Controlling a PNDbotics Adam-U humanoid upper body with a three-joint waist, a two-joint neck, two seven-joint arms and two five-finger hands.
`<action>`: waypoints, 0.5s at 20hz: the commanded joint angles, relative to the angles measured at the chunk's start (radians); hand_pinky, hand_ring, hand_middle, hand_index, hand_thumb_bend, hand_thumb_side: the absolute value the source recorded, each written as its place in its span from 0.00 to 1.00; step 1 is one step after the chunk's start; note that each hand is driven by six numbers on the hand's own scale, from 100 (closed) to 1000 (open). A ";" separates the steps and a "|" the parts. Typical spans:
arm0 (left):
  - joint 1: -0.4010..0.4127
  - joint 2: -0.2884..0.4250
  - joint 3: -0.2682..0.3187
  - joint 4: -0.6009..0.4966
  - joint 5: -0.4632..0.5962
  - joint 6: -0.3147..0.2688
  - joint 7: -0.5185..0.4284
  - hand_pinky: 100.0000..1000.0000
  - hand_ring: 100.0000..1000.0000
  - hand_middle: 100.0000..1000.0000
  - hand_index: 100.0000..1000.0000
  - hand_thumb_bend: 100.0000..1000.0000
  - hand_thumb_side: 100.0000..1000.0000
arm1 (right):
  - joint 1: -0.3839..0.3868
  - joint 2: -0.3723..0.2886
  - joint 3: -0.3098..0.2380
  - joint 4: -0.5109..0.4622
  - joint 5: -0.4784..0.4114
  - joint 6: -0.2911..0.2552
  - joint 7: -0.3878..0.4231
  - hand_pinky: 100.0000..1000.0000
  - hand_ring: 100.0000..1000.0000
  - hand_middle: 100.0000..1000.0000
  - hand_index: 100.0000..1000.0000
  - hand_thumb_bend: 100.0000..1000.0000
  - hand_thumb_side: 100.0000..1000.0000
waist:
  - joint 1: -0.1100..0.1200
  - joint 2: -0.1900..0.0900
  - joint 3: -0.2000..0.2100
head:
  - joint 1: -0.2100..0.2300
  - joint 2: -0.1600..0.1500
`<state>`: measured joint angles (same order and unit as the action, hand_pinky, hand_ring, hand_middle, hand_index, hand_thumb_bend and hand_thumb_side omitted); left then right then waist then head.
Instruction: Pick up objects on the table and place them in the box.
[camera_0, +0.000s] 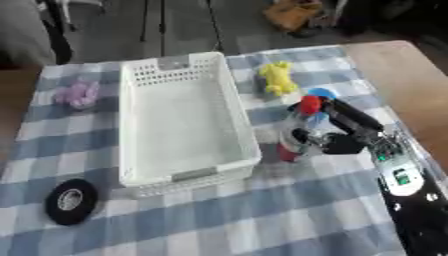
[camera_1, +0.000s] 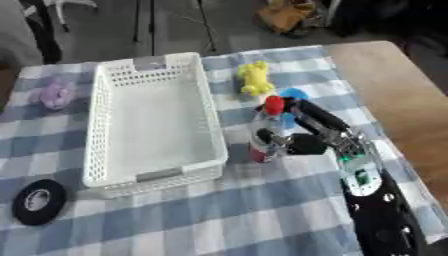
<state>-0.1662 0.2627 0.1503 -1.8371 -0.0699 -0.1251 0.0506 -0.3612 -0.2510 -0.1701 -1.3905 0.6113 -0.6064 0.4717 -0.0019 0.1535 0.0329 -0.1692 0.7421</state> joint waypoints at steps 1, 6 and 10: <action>-0.010 0.018 -0.002 -0.012 0.004 0.000 -0.003 0.38 0.93 0.87 0.85 0.52 0.95 | -0.014 -0.004 0.009 0.007 0.047 -0.001 -0.015 0.68 0.58 0.64 0.83 0.40 0.72 | 0.000 -0.074 0.001 | -0.002 0.005; -0.010 0.018 -0.002 -0.012 0.004 0.000 -0.003 0.38 0.93 0.87 0.85 0.51 0.95 | -0.018 0.005 0.016 0.023 0.089 0.005 -0.028 0.61 0.53 0.60 0.81 0.42 0.71 | 0.000 -0.074 0.003 | -0.002 0.005; -0.010 0.017 -0.002 -0.012 0.005 0.000 -0.003 0.38 0.93 0.87 0.85 0.51 0.95 | -0.019 0.008 0.020 0.031 0.107 0.010 -0.038 0.38 0.36 0.52 0.76 0.29 0.47 | 0.000 -0.074 0.003 | -0.003 0.005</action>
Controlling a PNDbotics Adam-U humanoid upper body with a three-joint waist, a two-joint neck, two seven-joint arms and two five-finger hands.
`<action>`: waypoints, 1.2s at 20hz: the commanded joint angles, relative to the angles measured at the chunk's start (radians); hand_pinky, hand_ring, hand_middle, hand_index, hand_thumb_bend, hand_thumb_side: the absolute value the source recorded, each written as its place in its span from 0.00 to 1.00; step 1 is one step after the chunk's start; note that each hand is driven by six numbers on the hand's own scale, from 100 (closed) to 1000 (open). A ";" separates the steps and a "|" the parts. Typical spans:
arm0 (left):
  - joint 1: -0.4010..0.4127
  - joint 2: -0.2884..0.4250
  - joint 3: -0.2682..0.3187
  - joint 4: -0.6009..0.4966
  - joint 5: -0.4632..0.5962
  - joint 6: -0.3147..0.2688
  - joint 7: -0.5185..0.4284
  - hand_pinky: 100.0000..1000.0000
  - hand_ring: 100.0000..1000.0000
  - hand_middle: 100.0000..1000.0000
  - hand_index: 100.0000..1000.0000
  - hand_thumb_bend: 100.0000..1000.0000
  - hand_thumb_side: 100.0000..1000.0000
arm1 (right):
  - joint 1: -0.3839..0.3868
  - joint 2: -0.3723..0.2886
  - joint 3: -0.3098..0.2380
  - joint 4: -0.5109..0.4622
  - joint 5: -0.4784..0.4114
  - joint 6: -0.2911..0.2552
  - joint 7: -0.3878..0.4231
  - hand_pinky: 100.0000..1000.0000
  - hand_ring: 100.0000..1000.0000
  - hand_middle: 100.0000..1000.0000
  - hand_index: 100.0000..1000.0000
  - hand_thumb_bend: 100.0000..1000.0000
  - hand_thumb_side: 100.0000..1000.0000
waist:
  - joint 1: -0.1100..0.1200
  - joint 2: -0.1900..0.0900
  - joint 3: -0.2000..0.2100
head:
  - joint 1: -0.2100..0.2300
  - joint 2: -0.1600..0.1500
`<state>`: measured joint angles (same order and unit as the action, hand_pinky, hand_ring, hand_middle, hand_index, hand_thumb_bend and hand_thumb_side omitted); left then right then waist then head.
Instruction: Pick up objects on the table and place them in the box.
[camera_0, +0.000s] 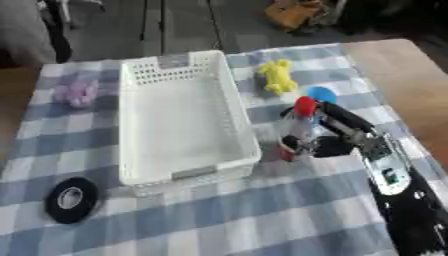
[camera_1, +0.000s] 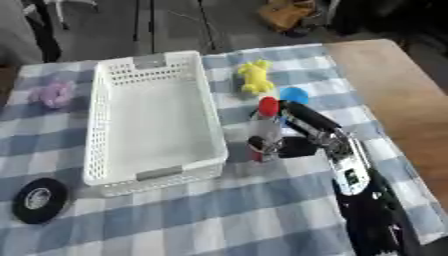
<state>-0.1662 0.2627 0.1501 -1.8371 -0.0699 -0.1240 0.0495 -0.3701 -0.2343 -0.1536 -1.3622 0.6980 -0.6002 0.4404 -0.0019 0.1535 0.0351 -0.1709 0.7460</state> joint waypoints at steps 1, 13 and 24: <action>-0.010 0.017 -0.002 -0.011 0.005 -0.001 -0.002 0.38 0.93 0.87 0.85 0.51 0.95 | -0.011 -0.009 0.003 0.005 0.024 0.006 -0.008 0.38 0.36 0.52 0.76 0.29 0.47 | 0.000 -0.074 0.001 | -0.002 0.002; -0.011 0.018 -0.001 -0.012 0.004 0.000 0.000 0.38 0.93 0.87 0.85 0.51 0.95 | -0.011 -0.004 -0.007 -0.009 -0.034 0.068 -0.049 0.18 0.18 0.38 0.58 0.00 0.00 | 0.000 -0.075 0.001 | -0.002 0.001; -0.010 0.018 -0.005 -0.010 0.005 0.000 -0.003 0.38 0.93 0.87 0.85 0.51 0.95 | -0.099 0.003 0.038 -0.168 -0.424 0.247 -0.044 0.18 0.20 0.37 0.54 0.00 0.04 | 0.001 -0.080 0.001 | -0.008 0.002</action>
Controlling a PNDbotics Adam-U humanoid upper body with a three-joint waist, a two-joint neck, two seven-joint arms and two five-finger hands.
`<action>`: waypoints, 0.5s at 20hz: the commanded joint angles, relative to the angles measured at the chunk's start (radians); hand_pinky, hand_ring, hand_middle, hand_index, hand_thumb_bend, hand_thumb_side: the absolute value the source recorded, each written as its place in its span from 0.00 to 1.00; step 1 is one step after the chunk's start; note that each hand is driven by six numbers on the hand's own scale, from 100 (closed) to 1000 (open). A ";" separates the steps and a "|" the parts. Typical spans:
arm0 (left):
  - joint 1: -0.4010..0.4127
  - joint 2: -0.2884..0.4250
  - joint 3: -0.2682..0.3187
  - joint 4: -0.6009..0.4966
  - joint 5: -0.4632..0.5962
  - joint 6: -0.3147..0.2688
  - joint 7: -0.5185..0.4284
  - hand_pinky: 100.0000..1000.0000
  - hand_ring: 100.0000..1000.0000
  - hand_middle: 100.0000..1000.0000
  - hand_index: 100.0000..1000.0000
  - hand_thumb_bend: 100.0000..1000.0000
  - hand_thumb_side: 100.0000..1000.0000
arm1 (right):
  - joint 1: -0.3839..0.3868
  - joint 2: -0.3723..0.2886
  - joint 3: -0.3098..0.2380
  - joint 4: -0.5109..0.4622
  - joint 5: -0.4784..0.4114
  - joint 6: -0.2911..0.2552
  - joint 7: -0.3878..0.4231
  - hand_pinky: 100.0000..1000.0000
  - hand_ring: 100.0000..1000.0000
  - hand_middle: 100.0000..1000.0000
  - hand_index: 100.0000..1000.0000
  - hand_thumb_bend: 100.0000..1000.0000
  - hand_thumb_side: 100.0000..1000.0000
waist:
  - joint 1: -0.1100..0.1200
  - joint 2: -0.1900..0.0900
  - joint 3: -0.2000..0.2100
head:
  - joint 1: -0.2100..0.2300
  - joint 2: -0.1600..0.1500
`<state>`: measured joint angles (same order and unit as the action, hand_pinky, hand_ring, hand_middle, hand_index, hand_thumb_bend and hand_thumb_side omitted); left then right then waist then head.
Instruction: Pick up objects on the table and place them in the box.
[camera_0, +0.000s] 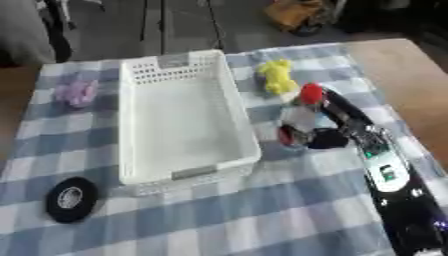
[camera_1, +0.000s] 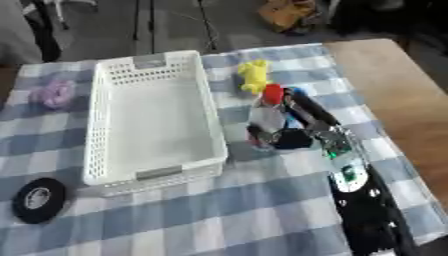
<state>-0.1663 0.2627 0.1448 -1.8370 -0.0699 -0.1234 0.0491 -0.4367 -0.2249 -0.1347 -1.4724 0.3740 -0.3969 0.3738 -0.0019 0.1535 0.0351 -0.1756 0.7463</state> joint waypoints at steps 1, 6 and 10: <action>-0.009 0.019 0.000 -0.010 0.005 -0.001 -0.004 0.38 0.93 0.87 0.85 0.51 0.95 | -0.042 -0.006 0.026 -0.068 -0.132 0.060 0.038 0.18 0.20 0.37 0.54 0.00 0.04 | 0.001 -0.081 0.001 | -0.004 0.002; -0.007 0.019 -0.003 -0.009 0.006 -0.001 -0.006 0.38 0.93 0.87 0.85 0.51 0.95 | -0.131 0.031 0.091 -0.055 -0.258 0.066 0.083 0.19 0.22 0.38 0.56 0.00 0.03 | 0.002 -0.084 0.005 | -0.012 0.006; -0.007 0.018 -0.006 -0.007 0.008 -0.001 -0.009 0.38 0.93 0.87 0.85 0.51 0.95 | -0.179 0.052 0.156 0.040 -0.304 0.023 0.142 0.20 0.21 0.37 0.55 0.00 0.10 | 0.002 -0.084 0.010 | -0.016 0.006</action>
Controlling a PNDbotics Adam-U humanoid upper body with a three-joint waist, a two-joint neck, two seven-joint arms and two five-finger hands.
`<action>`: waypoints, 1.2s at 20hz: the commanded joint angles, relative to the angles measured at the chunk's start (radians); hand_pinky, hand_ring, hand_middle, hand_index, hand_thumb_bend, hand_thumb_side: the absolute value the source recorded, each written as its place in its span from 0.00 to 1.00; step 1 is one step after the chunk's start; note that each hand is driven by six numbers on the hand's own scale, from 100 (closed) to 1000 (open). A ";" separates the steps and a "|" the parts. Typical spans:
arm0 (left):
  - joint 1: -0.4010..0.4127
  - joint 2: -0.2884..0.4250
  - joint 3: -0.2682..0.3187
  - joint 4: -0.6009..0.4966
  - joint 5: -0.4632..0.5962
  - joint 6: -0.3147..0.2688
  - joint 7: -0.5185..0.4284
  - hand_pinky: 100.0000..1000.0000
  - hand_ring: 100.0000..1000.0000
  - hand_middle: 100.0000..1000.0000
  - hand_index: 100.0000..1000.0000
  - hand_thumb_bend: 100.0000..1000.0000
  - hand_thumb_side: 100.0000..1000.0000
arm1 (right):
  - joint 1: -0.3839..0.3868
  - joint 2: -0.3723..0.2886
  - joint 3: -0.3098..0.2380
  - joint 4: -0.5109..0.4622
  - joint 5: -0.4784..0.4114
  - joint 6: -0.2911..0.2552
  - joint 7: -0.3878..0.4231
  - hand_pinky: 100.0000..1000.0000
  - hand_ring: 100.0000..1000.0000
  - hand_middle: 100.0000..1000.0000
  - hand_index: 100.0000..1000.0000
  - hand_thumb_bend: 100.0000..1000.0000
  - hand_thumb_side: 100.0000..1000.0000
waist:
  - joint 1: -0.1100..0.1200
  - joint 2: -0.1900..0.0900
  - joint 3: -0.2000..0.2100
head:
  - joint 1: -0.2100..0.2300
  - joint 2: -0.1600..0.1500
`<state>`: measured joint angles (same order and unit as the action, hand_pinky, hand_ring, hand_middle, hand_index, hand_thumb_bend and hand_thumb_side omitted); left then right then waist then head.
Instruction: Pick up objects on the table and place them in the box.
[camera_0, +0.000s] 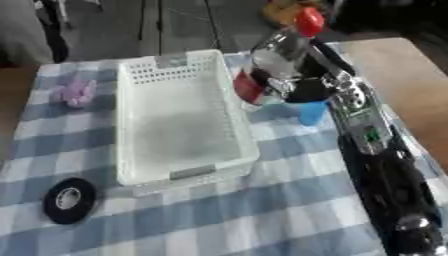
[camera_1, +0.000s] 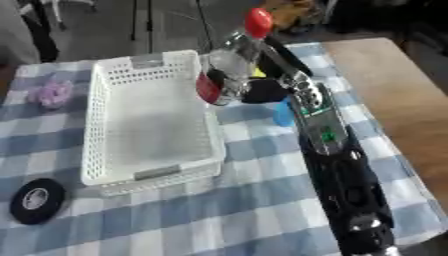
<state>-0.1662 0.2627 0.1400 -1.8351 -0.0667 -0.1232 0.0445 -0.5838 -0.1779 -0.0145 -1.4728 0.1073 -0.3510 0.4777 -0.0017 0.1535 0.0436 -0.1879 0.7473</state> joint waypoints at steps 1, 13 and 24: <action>-0.007 0.018 -0.001 -0.009 0.005 -0.001 -0.005 0.38 0.93 0.87 0.85 0.51 0.95 | -0.038 0.007 0.046 0.066 -0.045 -0.037 0.056 0.20 0.21 0.37 0.55 0.00 0.10 | 0.002 -0.084 0.002 | -0.004 0.005; -0.007 0.017 -0.002 -0.009 0.006 0.000 -0.005 0.37 0.93 0.87 0.85 0.51 0.95 | -0.038 0.006 0.076 0.181 0.210 -0.246 0.233 0.90 0.75 0.79 0.87 0.25 0.61 | -0.002 -0.083 0.005 | -0.002 0.001; -0.006 0.019 -0.004 -0.008 0.006 0.000 -0.004 0.37 0.93 0.87 0.85 0.51 0.95 | -0.029 0.002 0.093 0.150 0.275 -0.272 0.160 0.96 0.79 0.85 0.94 0.42 0.60 | 0.000 -0.085 0.000 | -0.005 -0.004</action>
<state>-0.1662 0.2627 0.1378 -1.8315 -0.0654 -0.1237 0.0408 -0.5979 -0.1636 0.0754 -1.2939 0.3684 -0.5497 0.5737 -0.0018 0.1535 0.0437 -0.1899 0.7469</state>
